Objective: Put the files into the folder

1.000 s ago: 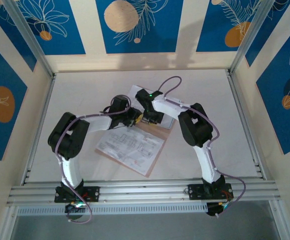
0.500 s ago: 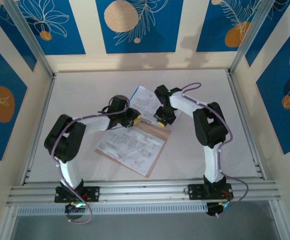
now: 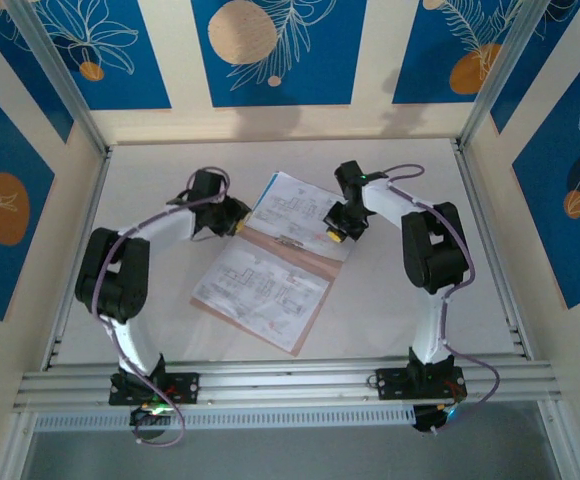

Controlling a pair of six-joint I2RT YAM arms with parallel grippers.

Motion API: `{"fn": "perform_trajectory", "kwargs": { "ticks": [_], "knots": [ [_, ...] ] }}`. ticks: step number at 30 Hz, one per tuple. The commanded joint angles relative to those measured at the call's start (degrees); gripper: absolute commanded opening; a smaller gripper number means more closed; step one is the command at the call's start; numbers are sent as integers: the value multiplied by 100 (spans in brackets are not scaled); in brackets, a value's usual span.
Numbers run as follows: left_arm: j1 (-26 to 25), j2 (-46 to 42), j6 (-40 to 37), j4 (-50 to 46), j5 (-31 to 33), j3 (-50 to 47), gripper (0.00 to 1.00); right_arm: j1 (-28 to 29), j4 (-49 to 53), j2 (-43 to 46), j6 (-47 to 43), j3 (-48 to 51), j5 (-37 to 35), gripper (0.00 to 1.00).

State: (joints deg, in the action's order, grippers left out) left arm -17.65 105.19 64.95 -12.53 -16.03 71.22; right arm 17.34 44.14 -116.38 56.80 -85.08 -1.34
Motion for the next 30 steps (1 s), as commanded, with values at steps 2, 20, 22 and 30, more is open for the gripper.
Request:
{"fn": "perform_trajectory", "kwargs": {
  "ticks": [2,20,22,30],
  "knots": [
    [151,649,-1108,-978,-10,1036,32,-192,60,-136,-533,-182,312,9],
    [165,2479,-1447,-801,-451,2635,22,-208,311,-852,-751,-738,479,9],
    [152,2452,-1423,-735,-473,2524,22,-211,342,-872,-723,-756,473,9],
    [156,2185,-1572,-980,-84,2412,22,-174,338,-668,-645,-719,504,10]
  ]
}}
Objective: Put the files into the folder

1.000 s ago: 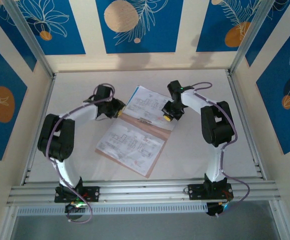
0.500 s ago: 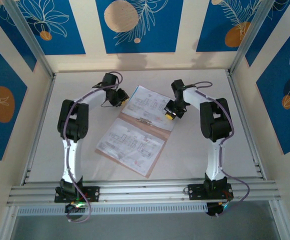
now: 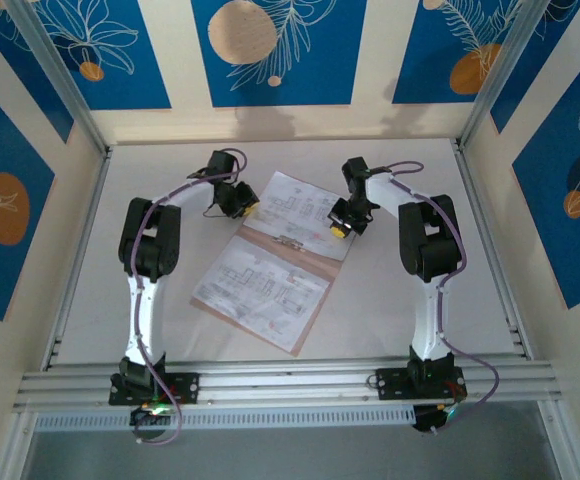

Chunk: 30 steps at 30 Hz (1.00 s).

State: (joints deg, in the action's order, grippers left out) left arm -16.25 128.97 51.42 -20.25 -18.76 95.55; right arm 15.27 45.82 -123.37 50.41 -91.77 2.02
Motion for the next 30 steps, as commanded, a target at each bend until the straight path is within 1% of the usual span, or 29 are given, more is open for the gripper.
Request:
{"fn": "perform_trajectory", "kwargs": {
  "ticks": [1,3,5,9,14,18,20,22,26,30],
  "knots": [
    [15,-280,-258,-266,312,-25,22,48,171,73,-3,-62,167,11],
    [17,-455,-291,-322,519,-48,23,57,201,142,4,-92,176,12],
    [11,-637,-307,-415,717,-58,27,59,177,230,7,-97,207,14],
    [-62,-999,-302,-530,966,-178,28,104,259,368,-7,-207,294,22],
    [-356,-1476,-150,-446,878,-641,28,173,234,748,69,-101,344,30],
    [-725,-1902,206,-95,631,-1432,27,305,-81,1166,37,196,646,34],
    [-861,-1981,353,163,488,-1737,26,381,-231,1312,-55,352,820,35],
    [-936,-1927,335,183,444,-1763,26,407,-215,1365,-115,503,812,34],
    [-944,-1629,150,52,496,-1350,25,187,-510,1450,-23,951,850,30],
    [-864,-1276,-188,-279,698,-768,25,69,-467,982,-105,695,948,28]
  ]
}}
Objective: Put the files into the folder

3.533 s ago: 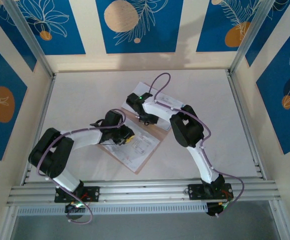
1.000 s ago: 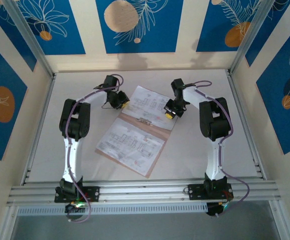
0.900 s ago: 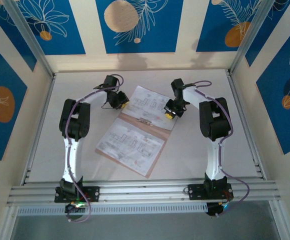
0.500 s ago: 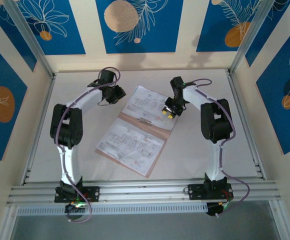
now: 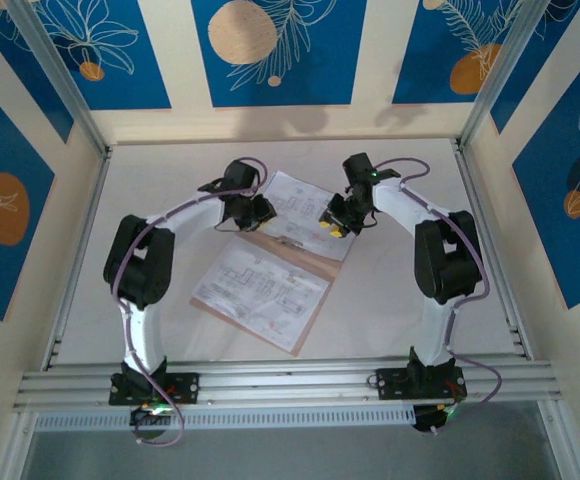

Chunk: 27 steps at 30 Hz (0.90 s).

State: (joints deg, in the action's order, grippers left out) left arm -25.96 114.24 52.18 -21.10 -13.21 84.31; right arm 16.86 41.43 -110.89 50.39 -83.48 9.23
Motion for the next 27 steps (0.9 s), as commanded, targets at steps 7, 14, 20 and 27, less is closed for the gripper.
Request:
{"fn": "perform_trajectory", "kwargs": {
  "ticks": [7,14,20,27],
  "knots": [
    [711,777,-270,-189,122,885,27,-105,131,-804,-247,-516,6,27],
    [925,1485,-454,93,-409,1597,27,-142,149,-968,-249,-536,-36,27],
    [952,1766,-361,206,-618,1699,26,-160,277,-1183,-291,-699,-10,27],
    [950,1718,-310,367,-662,1441,26,-152,294,-1420,-306,-814,74,27]
  ]
}}
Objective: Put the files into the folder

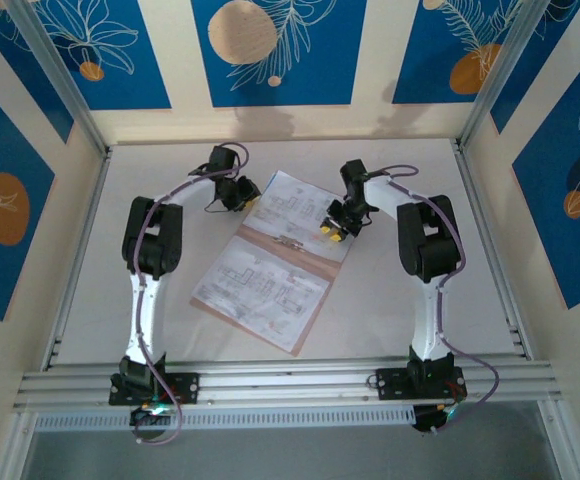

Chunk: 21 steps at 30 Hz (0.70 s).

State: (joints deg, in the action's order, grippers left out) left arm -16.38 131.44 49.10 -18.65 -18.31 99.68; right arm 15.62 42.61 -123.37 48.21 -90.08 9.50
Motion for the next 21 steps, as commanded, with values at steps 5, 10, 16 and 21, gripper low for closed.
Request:
{"fn": "perform_trajectory", "kwargs": {
  "ticks": [5,10,16,21],
  "knots": [
    [-14,-52,-14,136,-186,-220,25,16,184,-262,-107,-237,89,26],
    [-26,-78,-51,84,-213,-236,25,46,209,-319,-136,-333,123,27],
    [-30,-128,-112,6,-146,-265,24,53,215,-337,-173,-385,123,27],
    [-25,-181,-151,-40,-66,-273,24,60,276,-172,-145,-402,18,27]
  ]
}}
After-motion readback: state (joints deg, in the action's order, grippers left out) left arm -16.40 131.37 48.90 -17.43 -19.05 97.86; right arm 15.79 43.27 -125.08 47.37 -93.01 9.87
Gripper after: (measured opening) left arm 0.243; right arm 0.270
